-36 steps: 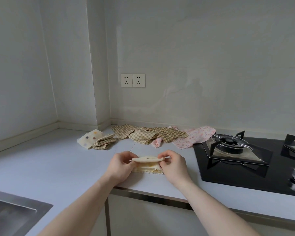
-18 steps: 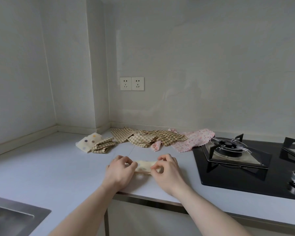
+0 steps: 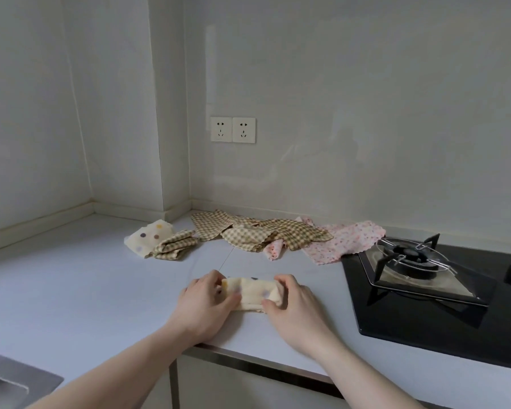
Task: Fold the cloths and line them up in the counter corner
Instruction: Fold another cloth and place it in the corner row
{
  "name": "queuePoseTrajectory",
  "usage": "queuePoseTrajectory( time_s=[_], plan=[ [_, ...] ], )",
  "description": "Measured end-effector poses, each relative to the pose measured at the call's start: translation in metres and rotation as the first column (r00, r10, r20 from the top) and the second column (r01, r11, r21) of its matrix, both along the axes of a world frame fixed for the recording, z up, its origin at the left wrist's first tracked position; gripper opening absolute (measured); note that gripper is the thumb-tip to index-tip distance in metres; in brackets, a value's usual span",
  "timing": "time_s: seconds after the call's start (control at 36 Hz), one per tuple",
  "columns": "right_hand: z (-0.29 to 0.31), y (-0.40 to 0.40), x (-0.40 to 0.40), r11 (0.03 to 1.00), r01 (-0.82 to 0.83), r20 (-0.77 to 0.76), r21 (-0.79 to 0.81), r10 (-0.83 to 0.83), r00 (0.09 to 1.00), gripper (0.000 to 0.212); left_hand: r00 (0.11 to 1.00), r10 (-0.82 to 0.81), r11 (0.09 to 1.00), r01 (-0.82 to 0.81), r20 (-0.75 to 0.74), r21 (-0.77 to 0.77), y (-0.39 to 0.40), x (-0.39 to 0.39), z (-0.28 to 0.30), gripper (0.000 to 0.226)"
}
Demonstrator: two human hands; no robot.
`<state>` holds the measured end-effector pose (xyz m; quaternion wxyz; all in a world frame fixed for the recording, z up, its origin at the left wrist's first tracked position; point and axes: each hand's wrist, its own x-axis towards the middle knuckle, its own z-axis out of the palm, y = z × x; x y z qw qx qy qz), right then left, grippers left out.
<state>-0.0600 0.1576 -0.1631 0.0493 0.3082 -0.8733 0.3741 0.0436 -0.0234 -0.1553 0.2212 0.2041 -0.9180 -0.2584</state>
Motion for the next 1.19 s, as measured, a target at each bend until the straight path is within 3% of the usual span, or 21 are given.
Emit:
queuePoseTrajectory(
  time_s=[0.17,0.28,0.47,0.56,0.64,0.69,0.89,1.08,1.19],
  plan=[
    [-0.006,0.009,-0.004,0.983,-0.105,0.083,-0.153,0.118,0.989,0.036,0.976,-0.082,0.971,0.124,-0.200,0.205,-0.001,0.004,-0.008,0.019],
    [-0.011,0.000,-0.007,0.965,-0.114,0.167,-0.236,0.156,0.973,0.031,0.968,-0.094,0.948,0.158,-0.233,0.275,-0.009,-0.003,-0.011,0.024],
    [-0.008,-0.005,-0.006,0.982,-0.014,0.313,-0.189,0.074,0.947,0.020,0.997,-0.057,0.951,0.068,-0.043,0.302,-0.011,-0.004,-0.009,0.015],
    [0.011,-0.007,0.007,0.987,0.052,0.475,-0.154,0.027,0.879,0.028,0.999,-0.007,0.903,-0.011,0.041,0.430,-0.002,-0.003,0.007,0.014],
    [0.042,0.001,0.026,0.989,0.106,0.602,-0.105,-0.022,0.798,0.027,0.995,0.036,0.762,-0.090,0.096,0.641,0.022,0.006,0.041,0.008],
    [0.084,0.015,0.040,0.986,0.126,0.623,-0.107,-0.032,0.781,0.017,0.997,0.032,0.720,-0.072,0.070,0.690,0.035,0.016,0.081,0.008],
    [0.237,0.078,0.080,0.985,0.068,0.582,-0.161,0.039,0.813,0.022,0.981,-0.191,0.732,0.166,-0.035,0.660,0.062,0.061,0.236,0.024],
    [0.302,0.130,0.098,0.968,0.153,0.593,-0.197,-0.006,0.805,0.013,0.955,-0.294,0.730,0.249,-0.036,0.637,0.097,0.060,0.297,0.033],
    [0.325,0.166,0.097,0.950,0.229,0.586,-0.214,-0.063,0.808,0.012,0.921,-0.386,0.727,0.344,-0.061,0.594,0.123,0.036,0.317,0.020]
  ],
)
